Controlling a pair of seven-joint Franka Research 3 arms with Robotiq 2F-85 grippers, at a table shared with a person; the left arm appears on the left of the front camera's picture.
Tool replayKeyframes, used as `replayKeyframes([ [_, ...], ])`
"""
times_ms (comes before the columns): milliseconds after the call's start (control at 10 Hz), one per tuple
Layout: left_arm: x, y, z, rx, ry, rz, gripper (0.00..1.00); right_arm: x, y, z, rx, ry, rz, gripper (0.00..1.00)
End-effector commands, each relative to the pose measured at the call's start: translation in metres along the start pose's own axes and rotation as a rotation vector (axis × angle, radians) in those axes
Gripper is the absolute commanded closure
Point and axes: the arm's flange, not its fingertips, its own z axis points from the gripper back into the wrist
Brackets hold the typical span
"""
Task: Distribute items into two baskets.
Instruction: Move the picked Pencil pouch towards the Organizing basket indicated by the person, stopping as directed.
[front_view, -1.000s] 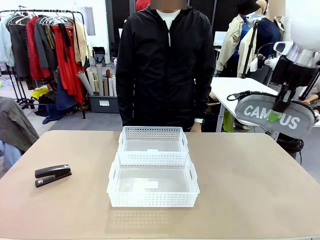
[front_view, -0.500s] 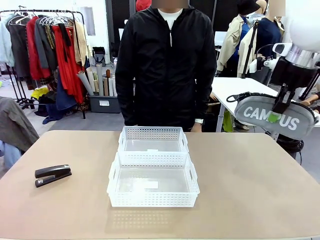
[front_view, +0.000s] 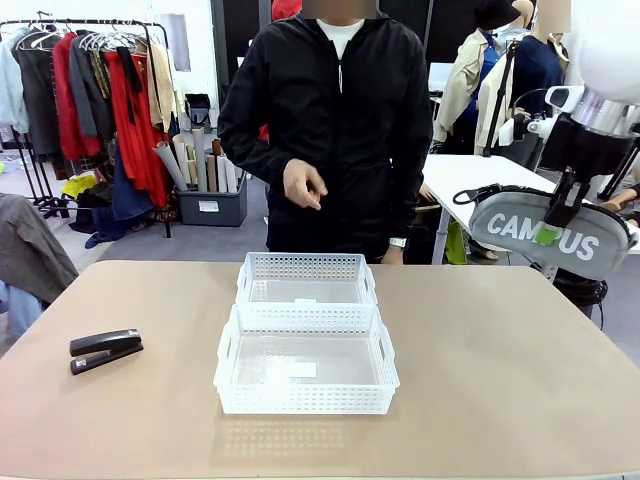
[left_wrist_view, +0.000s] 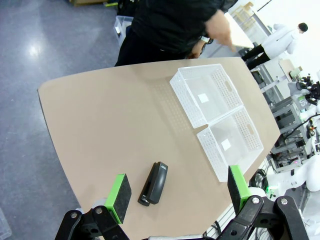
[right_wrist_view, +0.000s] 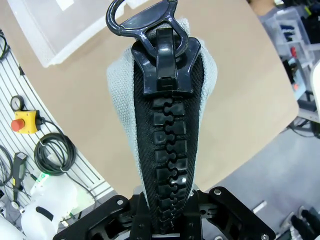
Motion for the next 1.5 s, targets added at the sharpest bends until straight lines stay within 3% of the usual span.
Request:
replayKeyframes([
  [0, 0.0, -0.001, 0.002, -0.002, -0.004, -0.002, 0.0, 0.0, -0.001, 0.001, -0.009, -0.008, -0.001, 1.0],
  [1100, 0.0, -0.001, 0.002, -0.002, -0.004, -0.002, 0.0, 0.0, 0.0, 0.0, 0.0, 0.0, 0.0, 1.0],
  [1400, 0.0, -0.001, 0.002, -0.002, -0.004, -0.002, 0.0, -0.001, 0.014, -0.005, -0.006, -0.019, 0.084, 1.0],
])
